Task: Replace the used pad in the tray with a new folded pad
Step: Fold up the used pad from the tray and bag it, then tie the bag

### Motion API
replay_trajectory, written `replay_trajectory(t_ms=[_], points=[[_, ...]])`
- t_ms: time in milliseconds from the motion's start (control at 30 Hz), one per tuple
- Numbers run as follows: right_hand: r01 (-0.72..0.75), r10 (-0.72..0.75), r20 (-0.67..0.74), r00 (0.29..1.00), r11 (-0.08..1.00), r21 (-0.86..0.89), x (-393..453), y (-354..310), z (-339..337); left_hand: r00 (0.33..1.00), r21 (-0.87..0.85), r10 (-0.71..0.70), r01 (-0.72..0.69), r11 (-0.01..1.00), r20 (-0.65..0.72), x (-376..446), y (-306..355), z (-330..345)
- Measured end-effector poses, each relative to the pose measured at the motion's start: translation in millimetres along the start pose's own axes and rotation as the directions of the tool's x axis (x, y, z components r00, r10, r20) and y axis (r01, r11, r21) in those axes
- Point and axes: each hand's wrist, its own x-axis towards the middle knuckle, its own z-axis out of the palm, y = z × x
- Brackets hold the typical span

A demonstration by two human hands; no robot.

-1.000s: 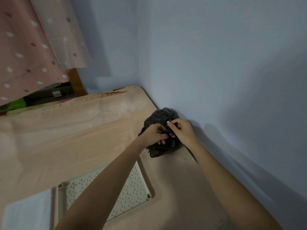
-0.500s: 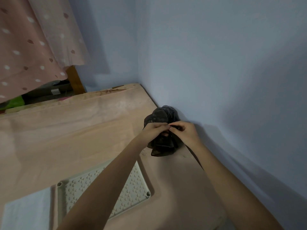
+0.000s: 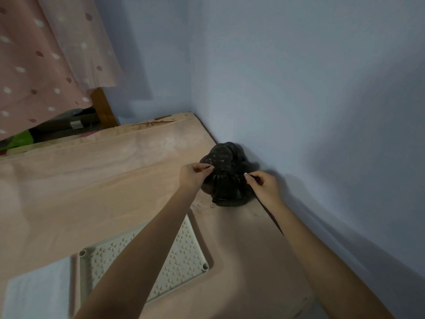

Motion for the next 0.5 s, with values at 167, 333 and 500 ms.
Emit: replay_trajectory(t_ms=[167,333,500], points=[[-0.082,0.080,-0.041,0.996,0.996,-0.030,-2,26,-14,0.999,0.032,-0.016,0.017,0.999,-0.040,14,-16,-27],[-0.199,0.198,-0.045,0.979,0.980,-0.003,-1,47,-21,0.998,0.106,-0.028,0.034,0.994,-0.056,25,-28,-40],[-0.246,0.244,-0.095,0.965,0.969,-0.005,-4,53,-23,0.996,0.171,-0.046,0.059,0.984,-0.080,37,-32,-49]])
